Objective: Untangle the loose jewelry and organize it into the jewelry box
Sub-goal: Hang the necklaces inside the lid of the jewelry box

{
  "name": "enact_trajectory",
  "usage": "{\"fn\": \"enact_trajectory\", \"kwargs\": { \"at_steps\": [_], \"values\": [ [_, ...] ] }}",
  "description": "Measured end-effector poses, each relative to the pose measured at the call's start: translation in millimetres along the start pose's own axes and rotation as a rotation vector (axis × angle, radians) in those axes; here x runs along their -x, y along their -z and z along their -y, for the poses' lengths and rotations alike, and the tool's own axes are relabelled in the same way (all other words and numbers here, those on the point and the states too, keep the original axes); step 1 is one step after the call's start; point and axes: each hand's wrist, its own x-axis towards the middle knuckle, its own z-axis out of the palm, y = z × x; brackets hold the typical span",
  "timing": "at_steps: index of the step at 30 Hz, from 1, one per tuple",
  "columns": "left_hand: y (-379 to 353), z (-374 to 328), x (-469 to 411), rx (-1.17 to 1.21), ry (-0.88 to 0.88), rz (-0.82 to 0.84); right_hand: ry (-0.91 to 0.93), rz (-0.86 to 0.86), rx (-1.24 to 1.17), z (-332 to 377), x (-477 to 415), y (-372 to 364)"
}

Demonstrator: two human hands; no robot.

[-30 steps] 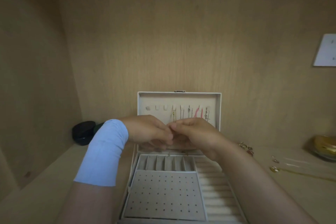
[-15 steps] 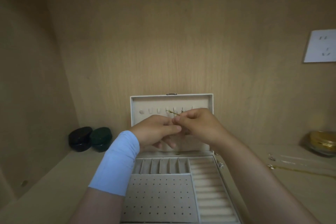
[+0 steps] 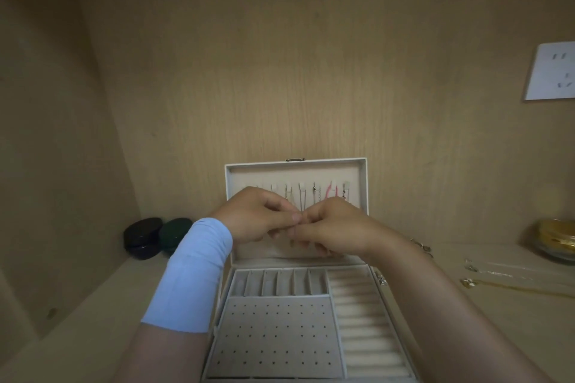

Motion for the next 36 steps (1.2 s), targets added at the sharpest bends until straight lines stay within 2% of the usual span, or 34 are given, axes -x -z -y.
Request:
{"fn": "enact_trajectory", "kwargs": {
  "at_steps": [5, 9, 12, 16, 21, 27, 32, 36],
  "values": [
    [4, 2, 2, -0.033, -0.013, -0.027, 0.060, -0.151, -0.027, -4, -6, 0],
    [4, 7, -1, -0.343, 0.075, -0.015, 0.118, -0.252, -0.084, -2, -10, 0],
    [0, 4, -2, -0.491, 0.144, 0.078, 0.164, -0.309, -0.107, -1, -16, -2],
    [-9, 3, -5, -0.659, 0.170, 0.119, 0.164, -0.338, -0.156, -1, -25, -5],
    [-5, 3, -2, -0.584, 0.185, 0.099, 0.179, -0.333, -0.042, -8, -29, -11],
    [1, 7, -1, -0.516, 0.171, 0.083, 0.164, -0.262, 0.461, -11, -30, -15],
    [-3, 4, -3, -0.512, 0.115, 0.015, 0.162, -0.200, 0.556, -8, -23, -13],
    [-5, 3, -5, -0.439, 0.031, -0.070, 0.188, -0.176, 0.537, -10, -20, -8]
  ]
}}
